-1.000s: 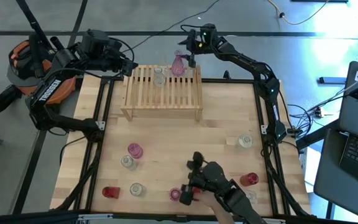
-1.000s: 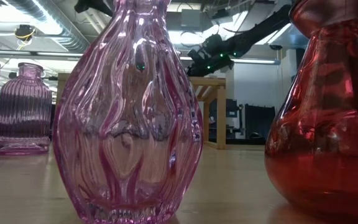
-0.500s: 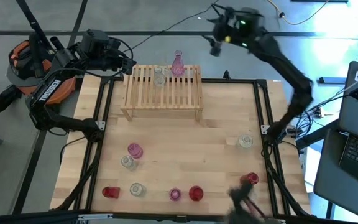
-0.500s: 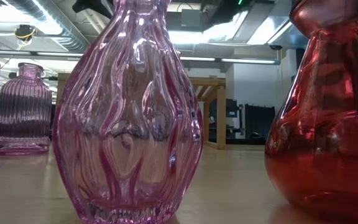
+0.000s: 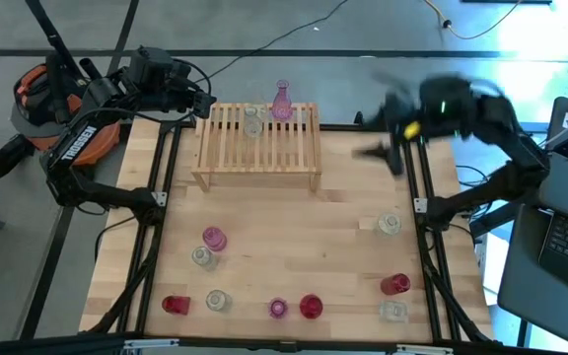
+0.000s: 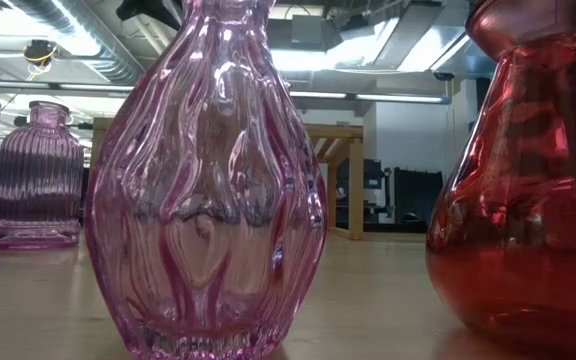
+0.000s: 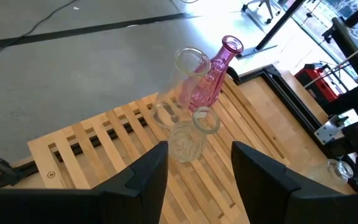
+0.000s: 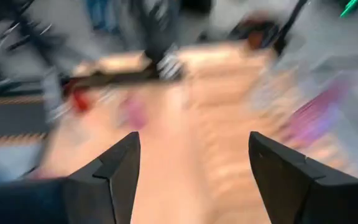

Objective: Sort vases onto shelf
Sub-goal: Put the red vase on the shelf

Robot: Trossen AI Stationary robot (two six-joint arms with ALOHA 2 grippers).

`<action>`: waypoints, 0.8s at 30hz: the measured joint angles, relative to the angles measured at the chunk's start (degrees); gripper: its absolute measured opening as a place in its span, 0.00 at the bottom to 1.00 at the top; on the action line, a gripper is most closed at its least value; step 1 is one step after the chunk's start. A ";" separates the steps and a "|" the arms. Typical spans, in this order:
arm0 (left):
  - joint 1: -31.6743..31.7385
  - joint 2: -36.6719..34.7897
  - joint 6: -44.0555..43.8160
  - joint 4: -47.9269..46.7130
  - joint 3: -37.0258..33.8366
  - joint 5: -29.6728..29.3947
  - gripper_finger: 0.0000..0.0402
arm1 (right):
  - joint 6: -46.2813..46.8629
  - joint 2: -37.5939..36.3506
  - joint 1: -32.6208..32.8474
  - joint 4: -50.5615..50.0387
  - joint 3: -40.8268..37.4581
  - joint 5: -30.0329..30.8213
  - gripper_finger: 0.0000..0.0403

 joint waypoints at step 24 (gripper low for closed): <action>0.00 -0.02 0.00 0.05 0.00 0.00 0.42 | -20.86 29.36 23.22 6.81 -0.20 5.00 0.62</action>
